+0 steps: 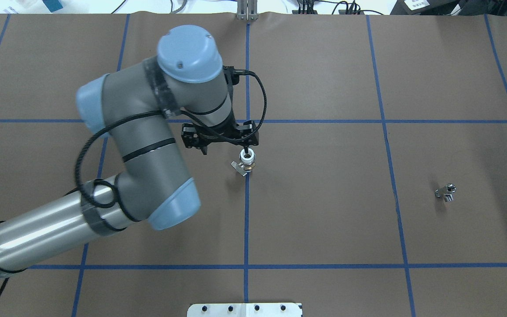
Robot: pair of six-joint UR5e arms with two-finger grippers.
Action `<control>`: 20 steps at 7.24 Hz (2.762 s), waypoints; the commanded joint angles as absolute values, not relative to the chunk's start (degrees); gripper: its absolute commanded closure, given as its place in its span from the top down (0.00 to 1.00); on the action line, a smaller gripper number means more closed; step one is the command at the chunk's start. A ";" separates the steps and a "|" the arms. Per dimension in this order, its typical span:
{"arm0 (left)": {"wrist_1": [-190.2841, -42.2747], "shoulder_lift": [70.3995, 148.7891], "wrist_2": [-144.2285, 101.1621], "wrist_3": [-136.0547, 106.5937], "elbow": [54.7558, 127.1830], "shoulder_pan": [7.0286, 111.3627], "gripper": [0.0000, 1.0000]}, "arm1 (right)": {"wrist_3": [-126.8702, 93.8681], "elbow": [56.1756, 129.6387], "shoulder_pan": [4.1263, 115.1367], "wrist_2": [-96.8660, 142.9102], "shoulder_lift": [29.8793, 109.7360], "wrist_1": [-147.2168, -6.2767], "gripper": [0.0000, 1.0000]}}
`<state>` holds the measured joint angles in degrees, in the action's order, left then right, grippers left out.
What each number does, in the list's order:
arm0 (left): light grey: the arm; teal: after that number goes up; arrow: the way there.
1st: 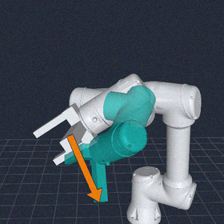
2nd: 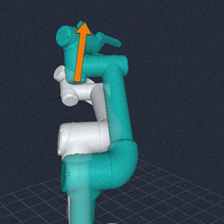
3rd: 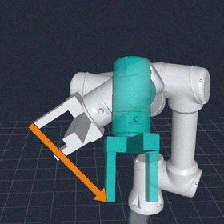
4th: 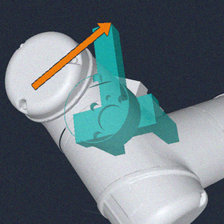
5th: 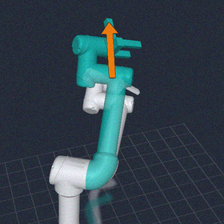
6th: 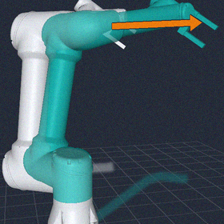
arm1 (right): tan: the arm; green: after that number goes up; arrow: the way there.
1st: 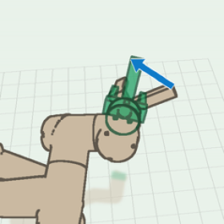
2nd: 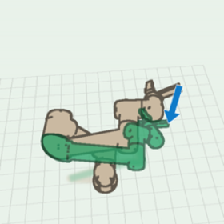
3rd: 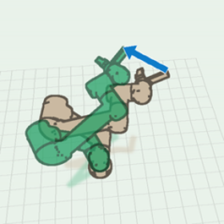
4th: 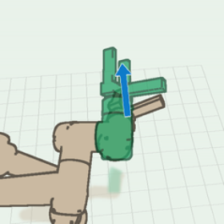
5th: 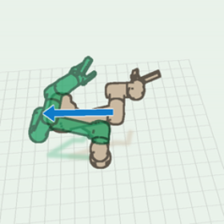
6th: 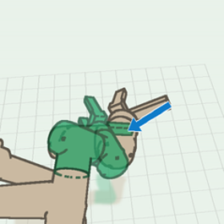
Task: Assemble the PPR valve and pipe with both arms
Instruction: 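Open and withdraw the left gripper while the right gripper approaches the silver fitting, then lower the right gripper onto the silver pipe fitting and grasp it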
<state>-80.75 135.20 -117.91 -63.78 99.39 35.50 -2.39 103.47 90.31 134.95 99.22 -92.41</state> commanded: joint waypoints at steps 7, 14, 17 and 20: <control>-73.65 104.34 -124.19 -19.97 118.48 52.65 1.00 | -41.99 110.57 64.74 131.52 99.67 -71.67 1.00; -73.74 104.59 -124.19 -20.83 118.04 52.47 1.00 | -47.98 110.30 46.94 118.84 99.23 -67.85 0.99; -73.74 104.59 -124.19 -20.83 118.04 52.47 1.00 | -49.22 109.43 45.18 118.65 98.17 -67.85 0.86; -73.74 104.50 -124.19 -20.92 118.04 52.47 1.00 | -49.13 108.46 45.00 118.74 98.17 -67.68 0.82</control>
